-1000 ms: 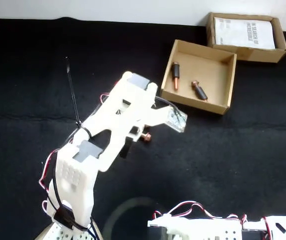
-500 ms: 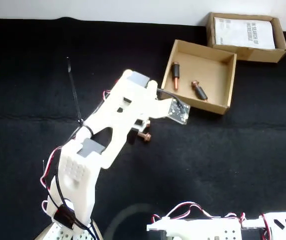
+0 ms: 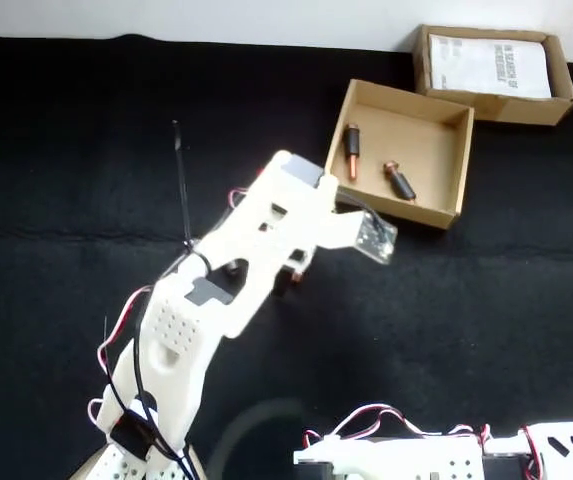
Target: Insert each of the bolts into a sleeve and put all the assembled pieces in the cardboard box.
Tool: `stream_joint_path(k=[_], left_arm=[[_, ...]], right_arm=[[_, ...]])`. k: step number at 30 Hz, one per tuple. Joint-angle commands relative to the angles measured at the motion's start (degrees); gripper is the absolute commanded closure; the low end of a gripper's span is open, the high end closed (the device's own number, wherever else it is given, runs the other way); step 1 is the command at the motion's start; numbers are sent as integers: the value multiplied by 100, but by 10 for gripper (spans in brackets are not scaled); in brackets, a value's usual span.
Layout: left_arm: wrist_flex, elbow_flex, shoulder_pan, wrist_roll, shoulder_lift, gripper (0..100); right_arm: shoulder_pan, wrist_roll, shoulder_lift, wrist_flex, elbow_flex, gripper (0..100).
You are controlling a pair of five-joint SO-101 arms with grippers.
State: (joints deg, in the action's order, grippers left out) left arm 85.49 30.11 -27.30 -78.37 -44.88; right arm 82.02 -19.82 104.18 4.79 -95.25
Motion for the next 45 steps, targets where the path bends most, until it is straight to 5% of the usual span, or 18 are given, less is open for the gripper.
stream_joint_path(k=[1, 9, 18, 32, 45], left_arm=[[185, 189, -207, 26, 31, 767], [193, 163, 136, 44, 13, 998], [554, 198, 470, 132, 66, 992], [1380, 2607, -171, 3648, 66, 992], [1371, 4400, -585, 5820, 66, 991]], right_arm=[[-48, -97, 48, 127, -813, 991], [-57, -97, 57, 127, -813, 991], [-277, -97, 75, 171, -804, 991], [-1490, -35, 48, 119, -831, 991], [-2712, 738, 75, -1209, -804, 991]])
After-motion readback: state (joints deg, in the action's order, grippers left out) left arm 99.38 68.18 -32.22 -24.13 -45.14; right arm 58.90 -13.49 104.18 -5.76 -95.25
